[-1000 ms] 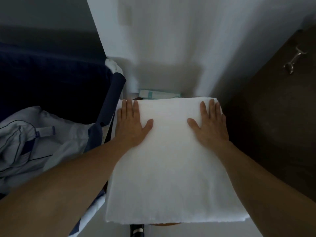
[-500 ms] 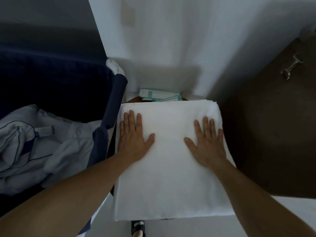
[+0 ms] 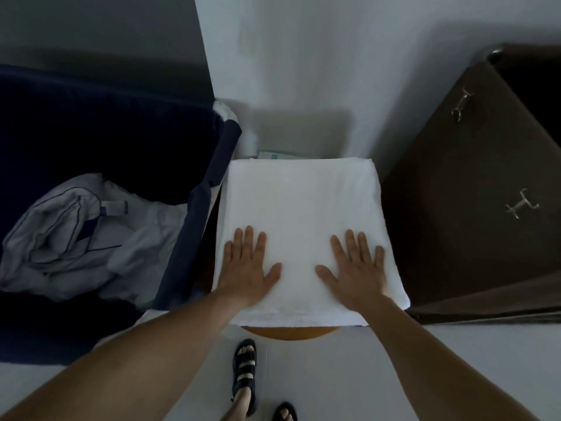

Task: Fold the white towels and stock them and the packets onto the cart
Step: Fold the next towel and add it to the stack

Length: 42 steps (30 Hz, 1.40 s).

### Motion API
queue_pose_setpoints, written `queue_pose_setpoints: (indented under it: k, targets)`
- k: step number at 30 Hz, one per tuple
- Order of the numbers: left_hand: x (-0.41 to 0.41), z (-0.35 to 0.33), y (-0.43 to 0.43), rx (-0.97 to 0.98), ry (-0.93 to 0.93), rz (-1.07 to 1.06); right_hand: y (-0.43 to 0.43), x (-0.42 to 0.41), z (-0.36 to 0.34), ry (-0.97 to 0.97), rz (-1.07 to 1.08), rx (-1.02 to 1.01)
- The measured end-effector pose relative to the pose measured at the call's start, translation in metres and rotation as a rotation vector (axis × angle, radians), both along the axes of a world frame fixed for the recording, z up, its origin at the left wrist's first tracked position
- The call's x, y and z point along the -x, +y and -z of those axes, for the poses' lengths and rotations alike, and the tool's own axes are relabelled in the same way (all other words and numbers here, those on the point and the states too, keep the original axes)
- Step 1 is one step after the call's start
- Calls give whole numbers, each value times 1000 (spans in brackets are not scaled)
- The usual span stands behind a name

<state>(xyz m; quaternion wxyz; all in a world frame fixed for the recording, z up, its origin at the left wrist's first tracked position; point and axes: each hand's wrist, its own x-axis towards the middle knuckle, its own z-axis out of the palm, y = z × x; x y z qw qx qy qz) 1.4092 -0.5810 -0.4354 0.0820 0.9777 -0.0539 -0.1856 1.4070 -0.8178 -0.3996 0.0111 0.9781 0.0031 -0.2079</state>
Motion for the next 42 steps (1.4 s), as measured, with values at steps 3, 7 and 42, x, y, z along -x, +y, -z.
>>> queue_pose_setpoints:
  k: [3, 7, 42]
  targets:
    - [7, -26, 5, -6, -28, -14, 9, 5, -18, -54, -34, -15]
    - [11, -76, 35, 23, -142, -54, 46, -1, -55, -121, -100, -42]
    - [-128, 228, 505, 47, 80, -193, 525, -259, 307, 474, -221, -316]
